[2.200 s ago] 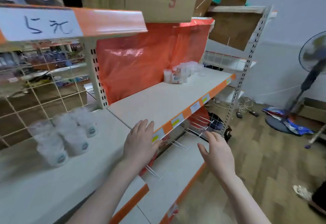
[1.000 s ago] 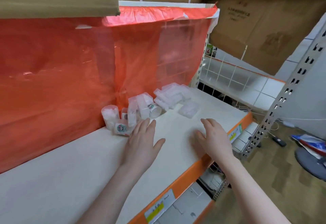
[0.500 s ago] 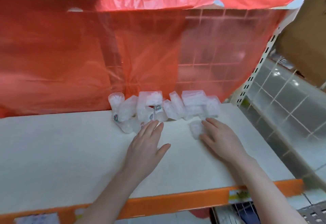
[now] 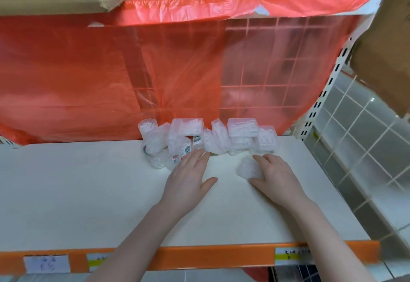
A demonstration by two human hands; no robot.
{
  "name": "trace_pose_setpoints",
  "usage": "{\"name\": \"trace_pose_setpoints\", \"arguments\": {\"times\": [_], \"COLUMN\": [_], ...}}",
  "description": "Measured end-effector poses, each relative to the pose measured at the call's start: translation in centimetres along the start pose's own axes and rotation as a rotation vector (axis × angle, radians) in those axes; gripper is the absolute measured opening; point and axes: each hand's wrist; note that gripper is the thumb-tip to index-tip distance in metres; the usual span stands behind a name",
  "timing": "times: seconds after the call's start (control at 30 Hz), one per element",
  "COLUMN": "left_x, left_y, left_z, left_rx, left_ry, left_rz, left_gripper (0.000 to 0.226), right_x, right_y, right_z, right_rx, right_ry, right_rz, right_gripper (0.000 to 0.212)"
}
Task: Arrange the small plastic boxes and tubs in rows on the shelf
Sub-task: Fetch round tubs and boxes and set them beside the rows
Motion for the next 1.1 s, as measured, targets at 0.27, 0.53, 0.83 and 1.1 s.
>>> {"name": "trace_pose_setpoints", "arguments": {"times": [0.27,0.53,0.83,1.1], "left_x": [-0.9,-0.2,1.7,2.0], "left_y": [3.1,7.5,10.0,10.8], "left_z": [-5.0,-12.0,-15.7,-15.2], "left_rx": [0.135,0.211,0.174,0.026], "left_ry": [-0.016,-0.065,-0.144,-0.165], "left_rz": [0.012,-0.057,-0.204,-0.125], "left_gripper": [0.063,0.061,0.042,0.034], "right_x": [-0.4,-1.1,-2.0,-2.0], "right_y": [0.4,2.0,3.9,4.5], "right_z": [0.4,3.0,4.5,4.1], "right_rx": [0.179,0.297,0.367,0.336], "right_ry": [-0.031,0.027,0.028,-0.013], "right_rz": [0.002,-0.025,-0.066,-0.083], "right_gripper": [0.038,0.029,0.025,0.019]}}
Point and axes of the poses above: each hand's wrist, its own z-axis away from the middle knuckle, its own x-axis out of the palm, y = z × x, and after that the axes turned 13 degrees about -x, right-handed
